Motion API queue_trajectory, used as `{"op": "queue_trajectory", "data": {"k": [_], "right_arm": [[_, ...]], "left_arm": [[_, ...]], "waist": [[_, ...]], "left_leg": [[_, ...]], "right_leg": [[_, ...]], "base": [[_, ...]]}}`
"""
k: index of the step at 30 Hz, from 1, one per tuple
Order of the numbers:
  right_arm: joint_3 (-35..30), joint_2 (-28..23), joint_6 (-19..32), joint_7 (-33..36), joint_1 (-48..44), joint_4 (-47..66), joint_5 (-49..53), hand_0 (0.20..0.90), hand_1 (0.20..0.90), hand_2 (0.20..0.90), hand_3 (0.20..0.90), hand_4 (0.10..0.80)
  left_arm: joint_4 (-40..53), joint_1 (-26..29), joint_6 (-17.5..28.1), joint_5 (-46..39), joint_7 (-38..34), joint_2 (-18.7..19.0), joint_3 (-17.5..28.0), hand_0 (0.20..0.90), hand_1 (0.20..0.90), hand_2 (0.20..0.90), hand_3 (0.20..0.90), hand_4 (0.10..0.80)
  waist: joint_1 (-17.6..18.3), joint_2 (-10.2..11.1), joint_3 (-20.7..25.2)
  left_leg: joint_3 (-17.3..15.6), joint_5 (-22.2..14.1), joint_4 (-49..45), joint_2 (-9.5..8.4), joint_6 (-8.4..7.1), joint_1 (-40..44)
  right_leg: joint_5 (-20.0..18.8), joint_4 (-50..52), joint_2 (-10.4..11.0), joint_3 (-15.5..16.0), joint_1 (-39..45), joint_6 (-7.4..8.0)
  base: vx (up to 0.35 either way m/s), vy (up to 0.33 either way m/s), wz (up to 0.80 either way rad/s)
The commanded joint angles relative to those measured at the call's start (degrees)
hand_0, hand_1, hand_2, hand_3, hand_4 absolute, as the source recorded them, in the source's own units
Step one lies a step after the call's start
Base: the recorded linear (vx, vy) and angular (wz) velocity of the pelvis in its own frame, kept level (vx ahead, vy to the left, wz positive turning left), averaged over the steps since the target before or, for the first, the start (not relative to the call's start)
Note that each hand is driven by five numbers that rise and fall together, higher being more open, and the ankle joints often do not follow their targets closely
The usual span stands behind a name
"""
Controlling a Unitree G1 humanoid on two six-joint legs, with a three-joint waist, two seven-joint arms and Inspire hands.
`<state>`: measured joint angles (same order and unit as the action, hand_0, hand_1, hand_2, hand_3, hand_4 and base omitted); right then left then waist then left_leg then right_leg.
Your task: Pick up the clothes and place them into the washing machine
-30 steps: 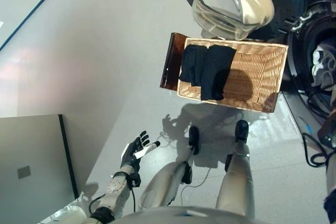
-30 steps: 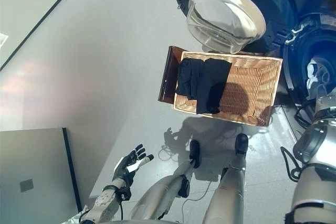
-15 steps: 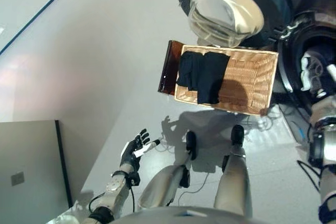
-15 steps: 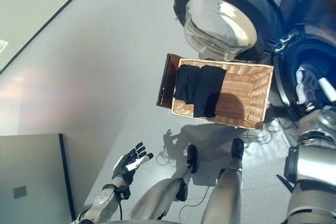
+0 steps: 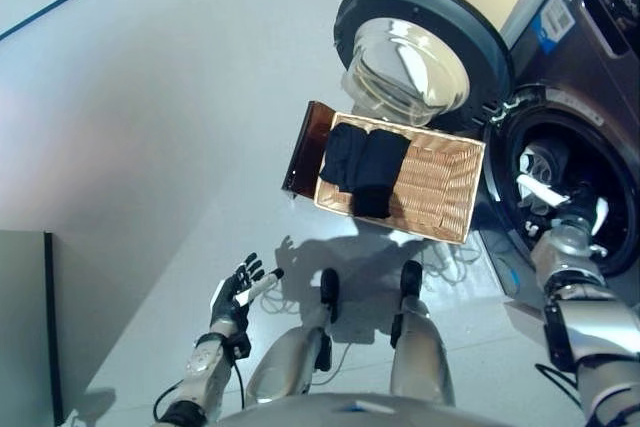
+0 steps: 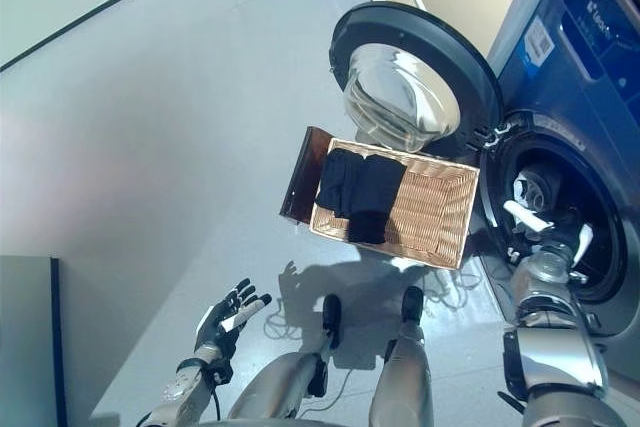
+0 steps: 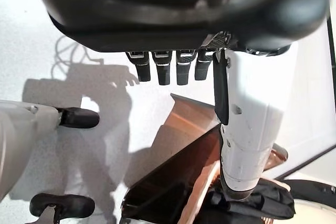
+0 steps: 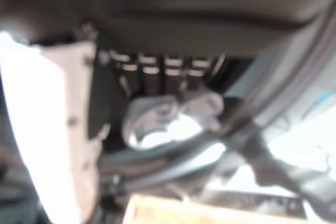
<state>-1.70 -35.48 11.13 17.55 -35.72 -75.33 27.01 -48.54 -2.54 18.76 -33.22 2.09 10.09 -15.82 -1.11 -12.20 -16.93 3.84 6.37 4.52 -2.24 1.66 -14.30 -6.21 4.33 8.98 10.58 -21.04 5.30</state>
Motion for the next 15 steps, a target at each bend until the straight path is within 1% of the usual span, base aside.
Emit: {"op": "queue_trajectory", "data": {"k": [1,3,4,5,7,9,10,12,15], "right_arm": [[3.43,0.44,1.76,2.05,-1.05,-1.48,-3.43,0.900,0.900,0.900,0.900,0.800],[4.53,1.18,1.27,2.36,-1.71,-2.21,-5.11,0.900,0.900,0.900,0.900,0.800],[5.93,3.15,0.64,2.31,-2.27,-2.90,-6.73,0.900,0.900,0.900,0.900,0.800],[6.32,3.96,0.26,2.33,-2.33,-3.64,-7.42,0.900,0.900,0.900,0.900,0.800],[5.96,5.72,-0.03,2.65,-2.23,-4.10,-7.37,0.900,0.900,0.900,0.900,0.800],[5.62,6.66,-0.03,2.70,-2.04,-4.26,-6.99,0.900,0.900,0.900,0.900,0.800],[5.37,7.90,-0.04,2.59,-1.67,-4.37,-6.43,0.900,0.900,0.900,0.900,0.800],[4.84,8.76,0.04,2.40,-1.51,-4.21,-5.50,0.900,0.900,0.900,0.900,0.800],[4.34,9.50,-0.05,2.02,-1.72,-4.88,-4.60,0.900,0.900,0.900,0.900,0.800]], "left_arm": [[-1.50,-0.96,2.56,0.76,-0.80,3.81,2.54,0.900,0.900,0.900,0.900,0.800],[-1.61,-0.98,2.55,0.90,-0.92,4.03,2.85,0.900,0.900,0.900,0.900,0.800],[-1.80,-0.57,2.50,1.35,-1.35,4.30,3.27,0.900,0.900,0.900,0.900,0.800],[-1.69,-0.47,2.53,1.54,-1.44,4.41,3.37,0.900,0.900,0.900,0.900,0.800],[-1.47,-0.31,2.48,1.83,-1.51,4.75,3.67,0.900,0.900,0.900,0.900,0.800],[-1.51,-0.15,2.52,2.15,-1.62,4.85,3.60,0.900,0.900,0.900,0.900,0.800],[-0.99,-0.15,2.51,2.52,-1.56,5.13,3.60,0.900,0.900,0.900,0.900,0.800],[0.20,-0.29,2.60,2.70,-1.34,5.64,3.51,0.900,0.900,0.900,0.900,0.800],[1.38,-1.06,2.53,2.98,-1.10,6.72,3.84,0.900,0.900,0.900,0.900,0.800]], "waist": [[-2.43,4.09,3.60],[-2.73,4.39,3.88],[-3.33,5.00,4.03],[-3.78,5.34,4.21],[-4.39,5.85,4.06],[-4.59,6.02,4.18],[-5.33,6.13,4.14],[-5.91,6.12,4.06],[-7.01,6.05,4.07]], "left_leg": [[-0.33,-0.22,0.48,-1.03,-5.66,-0.29],[-0.08,-0.07,0.48,-1.06,-5.66,-0.47],[0.21,0.00,0.48,-0.96,-5.60,-0.45],[0.40,0.04,0.48,-0.96,-5.61,-0.54],[0.74,0.05,0.48,-0.91,-5.63,-0.30],[1.12,0.22,0.48,-1.01,-5.59,-0.49],[1.51,0.24,0.48,-1.02,-5.62,-0.38],[2.20,0.35,0.48,-1.15,-5.58,-0.64],[3.20,0.52,0.48,-1.55,-5.39,-0.80]], "right_leg": [[-1.21,-4.93,-0.31,1.76,5.34,-0.10],[-1.48,-5.38,-0.31,2.22,5.56,-0.08],[-1.63,-5.61,-0.40,2.79,5.79,0.00],[-1.70,-5.76,-0.35,3.20,5.92,0.07],[-1.57,-5.84,-0.19,3.94,6.65,0.14],[-1.76,-6.08,-0.05,4.51,6.84,0.21],[-1.65,-6.27,0.23,5.60,7.55,0.37],[-1.68,-6.48,0.67,6.82,8.06,0.57],[-1.77,-6.64,1.04,8.13,8.55,0.86]], "base": [[-0.016,-0.008,0.12],[-0.018,-0.004,0.16],[-0.021,-0.009,0.23],[-0.020,-0.009,0.25],[-0.008,-0.007,0.22],[-0.007,-0.005,0.33],[-0.010,-0.008,0.55],[-0.006,0.010,0.49],[0.008,0.025,0.24]]}}
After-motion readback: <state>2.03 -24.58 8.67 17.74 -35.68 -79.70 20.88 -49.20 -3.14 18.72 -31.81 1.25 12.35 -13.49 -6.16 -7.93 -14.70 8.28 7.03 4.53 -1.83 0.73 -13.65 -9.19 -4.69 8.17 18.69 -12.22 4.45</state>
